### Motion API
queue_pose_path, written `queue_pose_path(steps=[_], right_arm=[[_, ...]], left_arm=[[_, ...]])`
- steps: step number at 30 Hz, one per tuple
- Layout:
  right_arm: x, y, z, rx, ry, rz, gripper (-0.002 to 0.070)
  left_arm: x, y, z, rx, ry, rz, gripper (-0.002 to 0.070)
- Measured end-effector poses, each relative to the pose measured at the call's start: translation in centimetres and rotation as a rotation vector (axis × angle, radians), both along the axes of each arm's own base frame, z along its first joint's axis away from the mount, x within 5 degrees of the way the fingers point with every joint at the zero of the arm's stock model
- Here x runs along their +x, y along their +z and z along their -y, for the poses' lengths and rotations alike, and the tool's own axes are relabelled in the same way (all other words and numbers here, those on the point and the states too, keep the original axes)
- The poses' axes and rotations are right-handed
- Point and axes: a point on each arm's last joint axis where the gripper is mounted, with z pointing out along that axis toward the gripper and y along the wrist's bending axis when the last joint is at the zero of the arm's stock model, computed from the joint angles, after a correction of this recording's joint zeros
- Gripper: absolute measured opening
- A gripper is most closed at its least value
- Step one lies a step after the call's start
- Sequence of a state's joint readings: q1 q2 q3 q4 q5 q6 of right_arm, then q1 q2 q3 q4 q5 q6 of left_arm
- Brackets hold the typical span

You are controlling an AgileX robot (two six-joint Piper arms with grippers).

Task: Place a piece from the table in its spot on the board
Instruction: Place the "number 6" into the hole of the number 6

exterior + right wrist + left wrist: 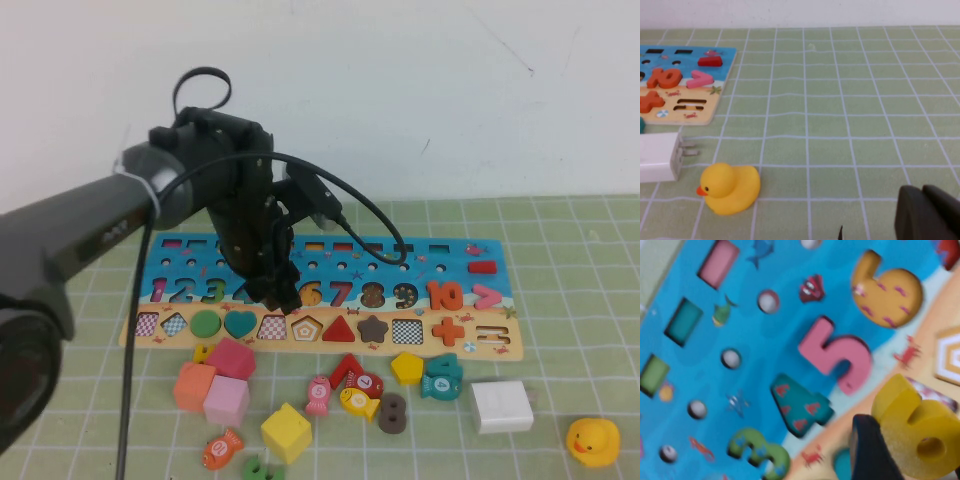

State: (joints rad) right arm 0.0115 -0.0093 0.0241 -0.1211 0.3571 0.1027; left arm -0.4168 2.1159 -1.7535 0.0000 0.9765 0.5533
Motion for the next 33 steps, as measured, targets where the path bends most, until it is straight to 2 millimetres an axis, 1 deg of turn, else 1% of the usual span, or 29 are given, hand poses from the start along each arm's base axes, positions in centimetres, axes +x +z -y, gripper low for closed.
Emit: queue_pose_path(steps=[4,11,13,23,33], right_arm=[[0.0,0.0,0.0,0.000,0.000,0.000,-0.0001],[0.0,0.0,0.0,0.000,0.000,0.000,-0.0001],[0.0,0.0,0.0,0.000,0.000,0.000,-0.0001],[0.0,0.0,0.0,0.000,0.000,0.000,-0.0001],[0.0,0.0,0.0,0.000,0.000,0.000,-0.0001]], left_arm=[[1.1,-0.5,0.3,0.018,-0.028,0.032,0.0303],[2.2,-0.9,0.9,-0.023,-0.052,0.129,0.0303],[2.3,-1.1,1.0,-0.040,-0.046,0.132,0.0303],[2.6,-3.3,1.5,-0.069,-0.029,0.085,0.0303],[3.0,-4.0,2.1,-0.122,-0.009,0.086,0.0303]])
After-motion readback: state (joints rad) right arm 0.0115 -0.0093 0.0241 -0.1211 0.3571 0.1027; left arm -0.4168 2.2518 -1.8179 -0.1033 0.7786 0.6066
